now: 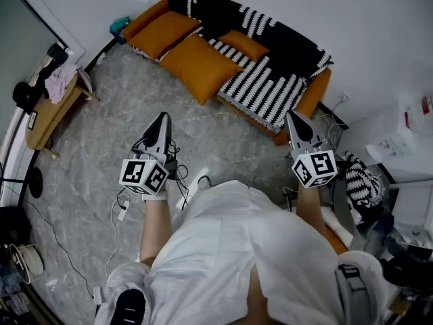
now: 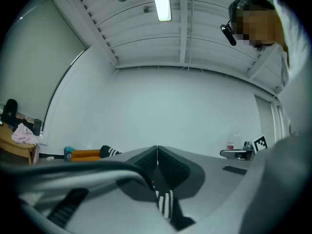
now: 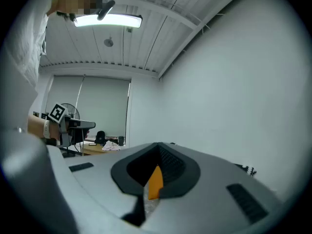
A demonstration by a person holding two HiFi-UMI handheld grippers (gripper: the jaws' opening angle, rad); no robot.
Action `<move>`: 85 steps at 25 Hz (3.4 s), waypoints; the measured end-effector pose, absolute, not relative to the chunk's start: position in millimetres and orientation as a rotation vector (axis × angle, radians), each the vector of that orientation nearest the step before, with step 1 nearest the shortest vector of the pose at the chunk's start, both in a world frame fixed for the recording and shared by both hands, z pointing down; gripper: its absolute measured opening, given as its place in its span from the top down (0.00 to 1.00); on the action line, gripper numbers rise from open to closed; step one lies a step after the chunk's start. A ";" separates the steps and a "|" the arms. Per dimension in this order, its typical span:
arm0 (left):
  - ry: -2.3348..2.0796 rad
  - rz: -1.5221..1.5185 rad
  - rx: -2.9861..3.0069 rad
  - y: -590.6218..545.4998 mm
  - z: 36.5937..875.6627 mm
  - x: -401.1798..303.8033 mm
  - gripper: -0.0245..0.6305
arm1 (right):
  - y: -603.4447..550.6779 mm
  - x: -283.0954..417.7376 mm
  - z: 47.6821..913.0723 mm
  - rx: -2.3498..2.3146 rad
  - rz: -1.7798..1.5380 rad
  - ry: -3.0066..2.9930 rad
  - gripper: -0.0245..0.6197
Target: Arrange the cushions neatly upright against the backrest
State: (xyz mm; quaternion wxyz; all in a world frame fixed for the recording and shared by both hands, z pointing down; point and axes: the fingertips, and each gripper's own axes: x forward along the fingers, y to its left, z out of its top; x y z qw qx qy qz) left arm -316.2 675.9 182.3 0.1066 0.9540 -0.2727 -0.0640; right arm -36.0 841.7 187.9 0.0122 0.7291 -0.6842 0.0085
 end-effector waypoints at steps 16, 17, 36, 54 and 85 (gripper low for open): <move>-0.785 -0.172 2.789 637.6 195.3 -339.5 0.94 | 797.0 -58.7 193.7 2.229 0.043 -2.150 0.95; -0.785 -0.169 2.787 632.9 196.9 -341.4 0.94 | 792.5 -60.3 193.3 2.236 0.046 -2.165 0.95; -0.776 -0.162 2.718 537.6 228.8 -376.0 0.94 | 697.8 -96.7 207.2 2.268 0.124 -2.193 0.95; -0.647 -0.084 2.765 403.7 230.2 -212.4 0.94 | 547.7 37.9 224.2 2.243 0.185 -2.202 0.95; -0.243 0.061 2.740 141.8 302.1 24.2 0.94 | 253.0 191.6 318.8 2.042 0.415 -2.138 0.84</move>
